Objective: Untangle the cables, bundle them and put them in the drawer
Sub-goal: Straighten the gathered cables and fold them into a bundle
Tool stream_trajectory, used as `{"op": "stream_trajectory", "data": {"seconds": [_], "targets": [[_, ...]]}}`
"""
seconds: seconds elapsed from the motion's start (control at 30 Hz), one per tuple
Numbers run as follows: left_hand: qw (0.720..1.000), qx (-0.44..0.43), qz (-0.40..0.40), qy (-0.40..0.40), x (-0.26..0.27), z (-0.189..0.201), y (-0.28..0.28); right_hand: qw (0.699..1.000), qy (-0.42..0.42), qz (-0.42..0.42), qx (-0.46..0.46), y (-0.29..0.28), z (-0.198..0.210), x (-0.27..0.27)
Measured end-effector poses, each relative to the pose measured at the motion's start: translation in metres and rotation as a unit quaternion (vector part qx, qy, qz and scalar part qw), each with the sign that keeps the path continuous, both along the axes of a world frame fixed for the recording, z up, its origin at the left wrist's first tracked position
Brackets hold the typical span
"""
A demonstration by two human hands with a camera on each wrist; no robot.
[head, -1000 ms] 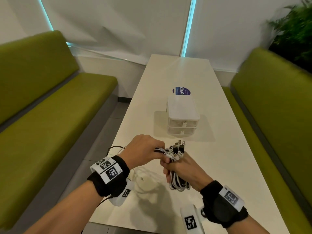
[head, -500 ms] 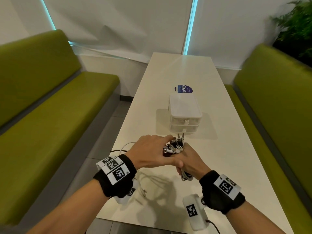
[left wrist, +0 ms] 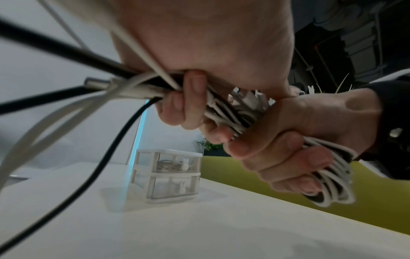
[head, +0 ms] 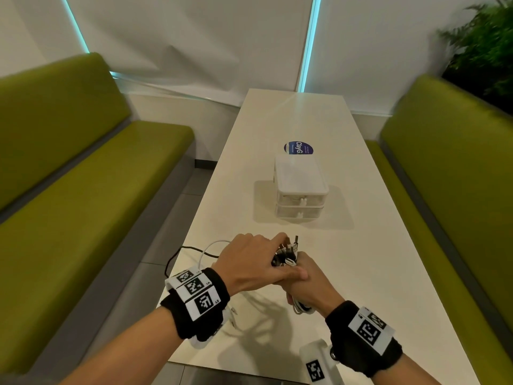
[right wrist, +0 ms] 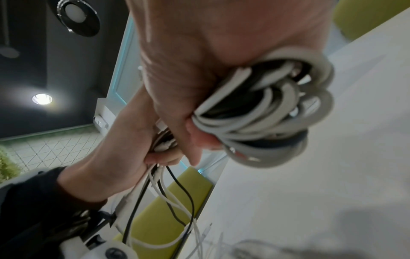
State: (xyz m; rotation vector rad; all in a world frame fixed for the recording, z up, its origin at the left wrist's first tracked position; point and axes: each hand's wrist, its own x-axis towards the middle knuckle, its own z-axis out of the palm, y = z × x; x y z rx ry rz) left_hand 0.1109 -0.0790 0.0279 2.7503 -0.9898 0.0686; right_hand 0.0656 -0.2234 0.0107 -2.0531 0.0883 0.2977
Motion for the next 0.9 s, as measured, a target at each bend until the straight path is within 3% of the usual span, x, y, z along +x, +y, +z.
{"op": "stream_trajectory", "data": {"seconds": [0.1,0.23,0.37,0.57,0.73,0.9], "targets": [[0.999,-0.025,0.024,-0.033,-0.001,-0.002,0.0,0.999,-0.006,0.022,0.031,0.0,0.006,0.001],[0.992,-0.111,0.013,-0.062,0.004,0.0,0.0,0.99,0.015,0.134,0.049,-0.004,0.028,0.001],[0.978,-0.185,-0.005,-0.092,0.0,0.005,-0.002,0.984,0.045,0.143,0.096,-0.012,0.037,-0.001],[0.973,-0.196,-0.035,-0.116,-0.007,0.011,-0.002,0.934,0.15,0.136,0.295,-0.007,0.036,-0.013],[0.968,-0.233,-0.035,-0.088,-0.014,0.012,0.007,0.955,0.134,0.108,0.242,0.0,0.046,-0.024],[0.975,-0.218,-0.049,0.016,-0.022,0.017,0.007,0.991,0.056,0.027,0.122,0.003,0.048,-0.035]]}}
